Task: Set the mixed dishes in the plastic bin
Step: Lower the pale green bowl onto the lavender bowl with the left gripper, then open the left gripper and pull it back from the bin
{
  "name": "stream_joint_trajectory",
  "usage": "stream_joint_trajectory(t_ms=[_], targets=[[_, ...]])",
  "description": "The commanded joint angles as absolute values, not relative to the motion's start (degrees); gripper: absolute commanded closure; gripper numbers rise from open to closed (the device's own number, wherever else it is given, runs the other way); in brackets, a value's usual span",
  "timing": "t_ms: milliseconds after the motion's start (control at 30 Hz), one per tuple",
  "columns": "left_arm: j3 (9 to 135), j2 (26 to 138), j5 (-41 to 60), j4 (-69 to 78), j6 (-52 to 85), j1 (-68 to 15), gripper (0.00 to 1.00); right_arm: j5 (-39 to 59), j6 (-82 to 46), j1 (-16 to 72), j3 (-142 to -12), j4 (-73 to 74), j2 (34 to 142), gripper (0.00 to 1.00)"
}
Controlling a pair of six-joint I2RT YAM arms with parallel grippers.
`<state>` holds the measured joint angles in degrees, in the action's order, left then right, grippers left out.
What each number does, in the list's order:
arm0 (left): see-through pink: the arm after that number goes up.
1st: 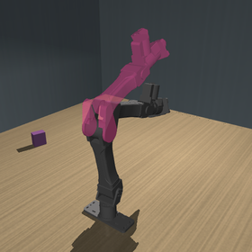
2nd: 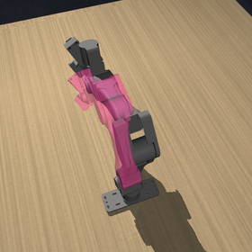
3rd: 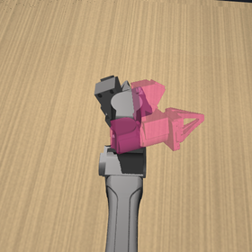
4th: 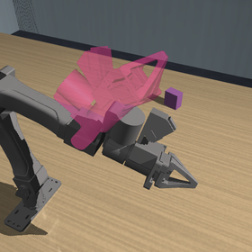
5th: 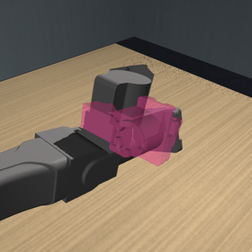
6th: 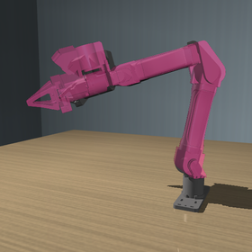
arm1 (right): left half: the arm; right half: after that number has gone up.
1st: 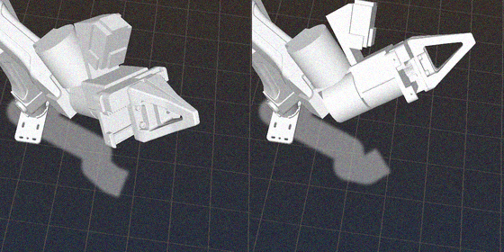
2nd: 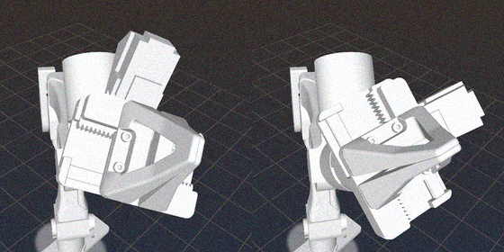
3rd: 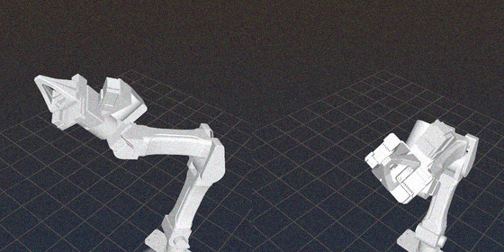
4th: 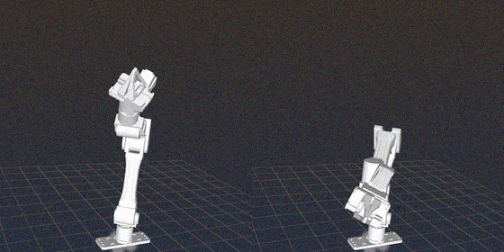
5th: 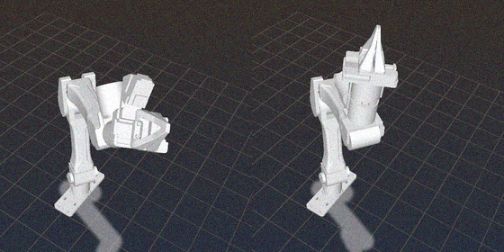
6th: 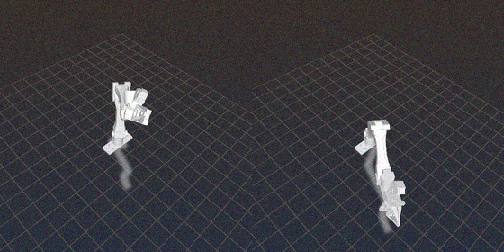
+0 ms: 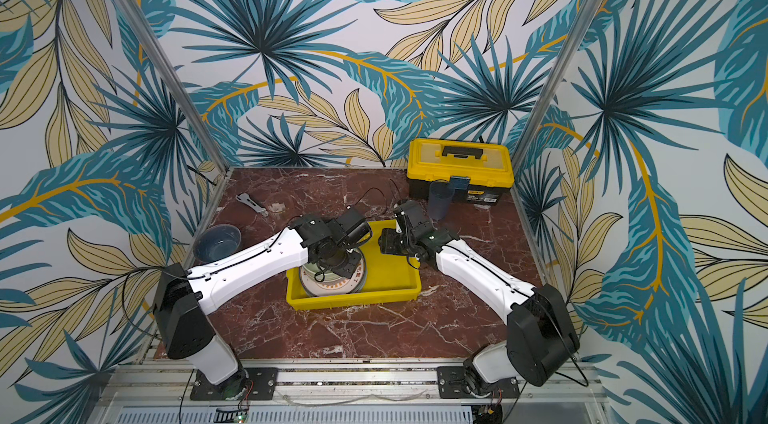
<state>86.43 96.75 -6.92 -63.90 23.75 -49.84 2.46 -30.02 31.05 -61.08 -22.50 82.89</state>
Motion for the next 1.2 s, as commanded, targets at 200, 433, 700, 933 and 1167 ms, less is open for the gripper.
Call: stream_joint_trajectory(t_ms=[200,433,700,933,1167], targets=[[85.7,97.9,-9.4,-64.6,23.1,-50.0,0.89,2.4,-30.6,30.9,-60.5,-22.4,82.8,0.4],[85.5,98.3,-9.3,-64.7,22.9,-50.0,0.89,2.2,-30.5,30.9,-60.5,-22.4,82.8,0.4],[85.3,98.3,-9.3,-64.7,23.1,-50.0,0.89,2.2,-30.4,30.9,-60.5,-22.5,82.7,0.4],[85.6,98.3,-8.7,-64.8,23.0,-50.0,0.77,2.2,-30.4,30.9,-60.5,-22.6,82.4,0.4],[89.3,96.4,-7.3,-65.7,22.2,-49.5,0.58,2.6,-29.9,30.9,-60.8,-22.6,82.1,0.4]])
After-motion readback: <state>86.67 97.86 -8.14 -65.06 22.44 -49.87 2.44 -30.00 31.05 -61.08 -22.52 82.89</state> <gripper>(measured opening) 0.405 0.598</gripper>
